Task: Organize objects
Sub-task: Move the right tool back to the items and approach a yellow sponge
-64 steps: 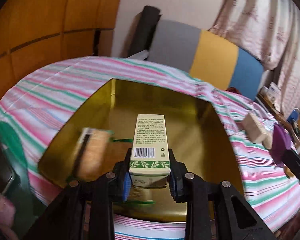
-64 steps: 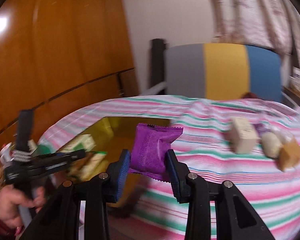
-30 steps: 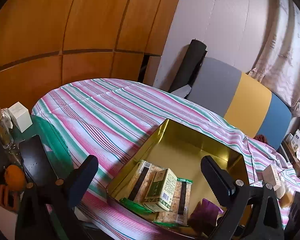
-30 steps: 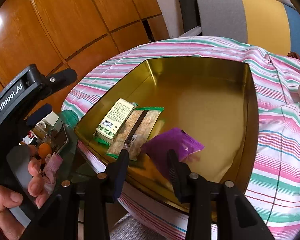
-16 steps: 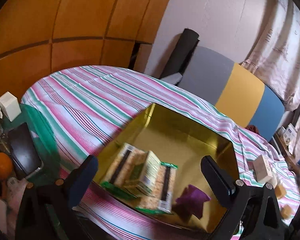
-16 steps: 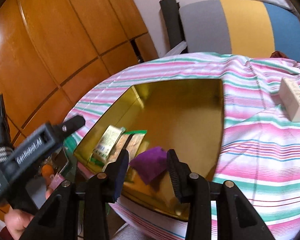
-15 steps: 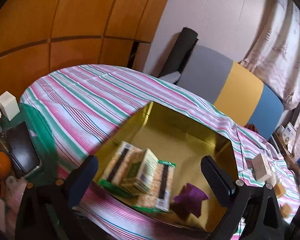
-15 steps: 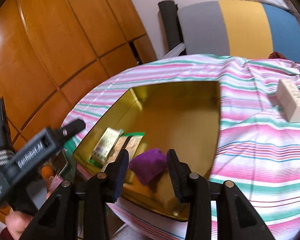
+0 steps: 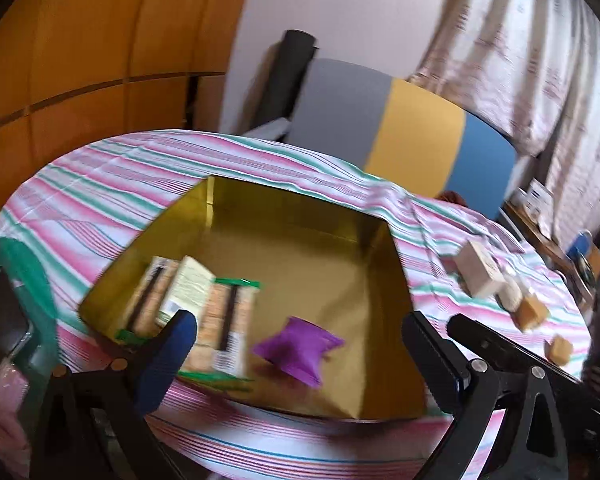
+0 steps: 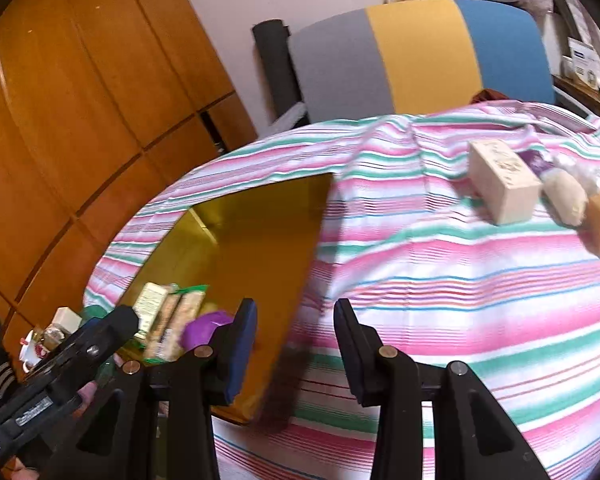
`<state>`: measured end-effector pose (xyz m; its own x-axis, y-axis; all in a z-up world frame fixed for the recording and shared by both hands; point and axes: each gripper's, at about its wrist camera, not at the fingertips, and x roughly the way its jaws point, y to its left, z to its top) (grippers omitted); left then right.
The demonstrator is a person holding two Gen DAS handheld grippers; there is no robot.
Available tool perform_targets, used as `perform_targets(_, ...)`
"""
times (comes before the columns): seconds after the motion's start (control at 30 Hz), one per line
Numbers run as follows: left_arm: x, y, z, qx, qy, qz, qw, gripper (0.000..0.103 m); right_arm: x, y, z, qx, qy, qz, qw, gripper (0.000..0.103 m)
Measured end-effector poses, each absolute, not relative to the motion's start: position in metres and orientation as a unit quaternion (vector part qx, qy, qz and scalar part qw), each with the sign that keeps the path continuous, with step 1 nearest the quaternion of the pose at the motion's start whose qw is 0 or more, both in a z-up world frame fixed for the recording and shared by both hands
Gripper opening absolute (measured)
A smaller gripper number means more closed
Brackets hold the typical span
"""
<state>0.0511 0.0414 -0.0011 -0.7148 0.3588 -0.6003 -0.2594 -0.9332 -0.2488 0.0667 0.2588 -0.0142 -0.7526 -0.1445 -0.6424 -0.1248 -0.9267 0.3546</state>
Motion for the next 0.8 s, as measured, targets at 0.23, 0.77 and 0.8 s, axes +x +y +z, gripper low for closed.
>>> perform_targets(0.23,0.067,0.072,-0.006,-0.353,-0.052,0.911,0.209,0.103,0.088,0.302,-0.03,0.355,-0.226,-0.906,-0.054,0.04)
perform_targets(0.77,0.107,0.127,-0.011,-0.363,-0.004,0.884,0.294,0.103,0.177,0.449,-0.061,0.351,-0.237,-0.849,-0.314,0.046)
perform_targets(0.8,0.108,0.13,-0.012,-0.365,-0.002,0.882,0.299,0.103,0.182,0.461,-0.058,0.343,-0.235,-0.843,-0.34,0.047)
